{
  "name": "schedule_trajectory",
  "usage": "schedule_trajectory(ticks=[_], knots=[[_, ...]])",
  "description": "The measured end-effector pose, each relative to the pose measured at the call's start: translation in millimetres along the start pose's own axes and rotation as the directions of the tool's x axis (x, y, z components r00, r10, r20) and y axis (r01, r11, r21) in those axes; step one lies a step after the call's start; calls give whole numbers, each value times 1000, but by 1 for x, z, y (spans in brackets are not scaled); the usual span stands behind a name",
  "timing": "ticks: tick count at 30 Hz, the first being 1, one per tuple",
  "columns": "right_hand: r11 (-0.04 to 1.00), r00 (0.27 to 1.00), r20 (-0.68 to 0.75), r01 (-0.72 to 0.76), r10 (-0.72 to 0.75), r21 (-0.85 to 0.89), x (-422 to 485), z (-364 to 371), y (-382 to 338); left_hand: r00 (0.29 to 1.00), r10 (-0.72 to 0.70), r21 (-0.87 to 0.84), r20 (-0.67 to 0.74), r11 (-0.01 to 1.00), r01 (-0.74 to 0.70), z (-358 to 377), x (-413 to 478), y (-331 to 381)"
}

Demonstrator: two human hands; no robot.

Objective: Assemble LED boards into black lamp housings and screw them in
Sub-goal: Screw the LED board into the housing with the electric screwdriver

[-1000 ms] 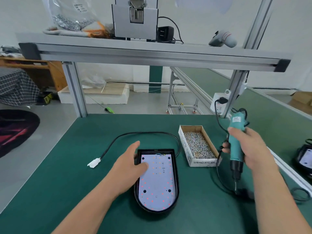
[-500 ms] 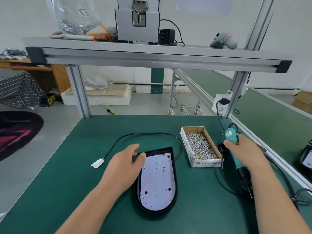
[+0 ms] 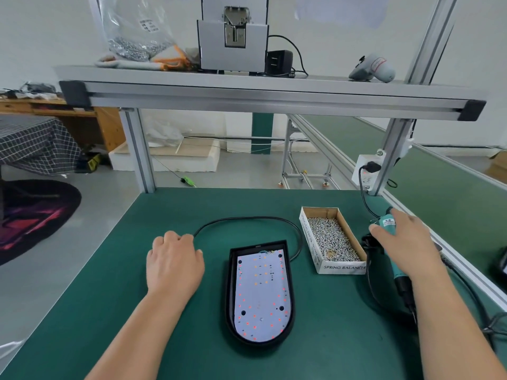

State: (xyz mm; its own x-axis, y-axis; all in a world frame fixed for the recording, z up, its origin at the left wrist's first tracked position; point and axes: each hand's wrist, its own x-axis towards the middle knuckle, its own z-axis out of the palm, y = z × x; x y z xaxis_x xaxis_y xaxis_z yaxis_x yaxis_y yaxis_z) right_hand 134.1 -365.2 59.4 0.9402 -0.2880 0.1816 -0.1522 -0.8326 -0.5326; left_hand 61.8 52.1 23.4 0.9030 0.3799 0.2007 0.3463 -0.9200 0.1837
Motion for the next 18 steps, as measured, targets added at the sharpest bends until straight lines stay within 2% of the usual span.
schedule_trajectory(ticks=[4,7,9,11,14,16,18], knots=[[999,994,-103,32,-29,31,-3,-1,-3,1000,-9,-5,28,1000,9,-6,-1,-4],[980,966,-225,154,-123,124,-11,-2,-19,997,-47,3,69,999,46,-13,-1,-5],[939,954,-213,257,-210,226,-23,-1,-37,994,-49,-19,100,999,51,-13,-2,-3],[897,952,-10,292,-306,331,-38,4,-56,993,-24,-80,115,996,33,-11,-3,-1],[887,853,328,281,-406,366,-58,21,-76,985,43,-279,167,960,6,-12,-7,2],[888,782,442,306,-440,342,-67,35,-84,973,73,-423,221,906,28,-12,-8,5],[893,728,523,314,-444,322,-74,49,-88,965,84,-483,249,874,49,-10,-7,7]])
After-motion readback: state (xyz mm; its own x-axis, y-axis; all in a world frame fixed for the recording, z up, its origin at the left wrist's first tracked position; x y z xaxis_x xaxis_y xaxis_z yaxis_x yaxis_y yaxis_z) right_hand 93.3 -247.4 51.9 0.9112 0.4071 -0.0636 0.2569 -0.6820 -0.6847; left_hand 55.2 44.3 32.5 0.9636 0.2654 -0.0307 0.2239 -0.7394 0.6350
